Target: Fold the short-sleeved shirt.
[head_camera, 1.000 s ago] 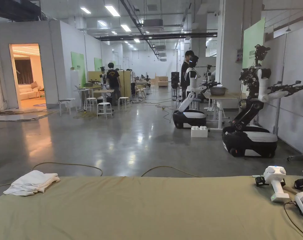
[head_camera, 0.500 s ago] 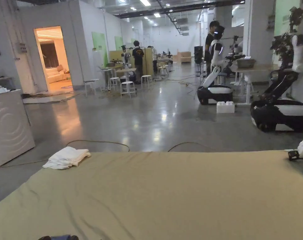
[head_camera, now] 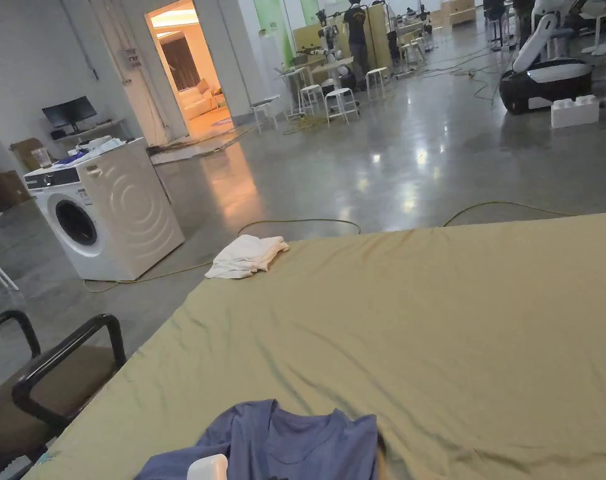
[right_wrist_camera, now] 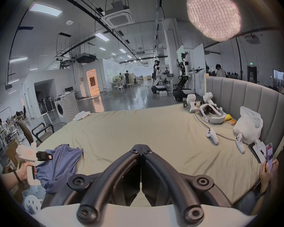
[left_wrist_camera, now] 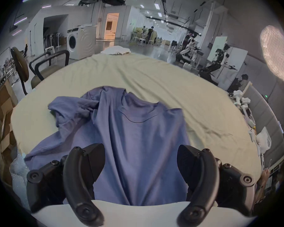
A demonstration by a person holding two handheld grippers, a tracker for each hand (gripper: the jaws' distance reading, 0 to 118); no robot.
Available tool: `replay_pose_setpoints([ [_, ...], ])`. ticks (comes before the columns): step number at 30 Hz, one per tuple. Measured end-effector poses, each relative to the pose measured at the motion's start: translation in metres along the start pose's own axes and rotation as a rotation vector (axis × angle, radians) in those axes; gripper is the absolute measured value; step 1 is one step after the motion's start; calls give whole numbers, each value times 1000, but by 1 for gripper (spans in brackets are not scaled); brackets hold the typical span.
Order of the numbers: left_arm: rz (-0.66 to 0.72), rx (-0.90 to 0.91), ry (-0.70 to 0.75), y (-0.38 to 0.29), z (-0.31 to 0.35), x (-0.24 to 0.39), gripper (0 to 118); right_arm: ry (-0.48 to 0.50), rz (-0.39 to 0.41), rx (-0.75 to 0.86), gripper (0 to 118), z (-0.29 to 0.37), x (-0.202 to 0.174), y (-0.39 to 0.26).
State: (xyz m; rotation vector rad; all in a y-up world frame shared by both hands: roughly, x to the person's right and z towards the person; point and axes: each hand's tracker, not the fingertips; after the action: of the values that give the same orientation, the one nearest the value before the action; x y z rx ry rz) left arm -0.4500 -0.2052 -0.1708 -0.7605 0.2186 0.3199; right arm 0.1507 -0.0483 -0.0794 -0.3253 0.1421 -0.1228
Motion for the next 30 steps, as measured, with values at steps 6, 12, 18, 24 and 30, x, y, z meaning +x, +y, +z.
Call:
replay_pose_setpoints([
  [6, -40, -179, 96, 5, -87, 0, 94, -18, 8, -82, 0, -26, -7, -9],
  [12, -53, -188, 166, -12, -113, 5, 78, 9, 56, -135, 0, -47, -23, -13],
  [18, -31, -227, 152, 0, -124, 4, 1, 63, 49, -176, 0, -55, -27, -21],
  [24, 122, -44, -44, 42, -70, 11, 1, 64, 53, -177, 0, -41, -13, -21],
  [30, -40, 107, -361, 98, -6, 128, 1, 46, -56, -106, 0, -11, 9, -15],
])
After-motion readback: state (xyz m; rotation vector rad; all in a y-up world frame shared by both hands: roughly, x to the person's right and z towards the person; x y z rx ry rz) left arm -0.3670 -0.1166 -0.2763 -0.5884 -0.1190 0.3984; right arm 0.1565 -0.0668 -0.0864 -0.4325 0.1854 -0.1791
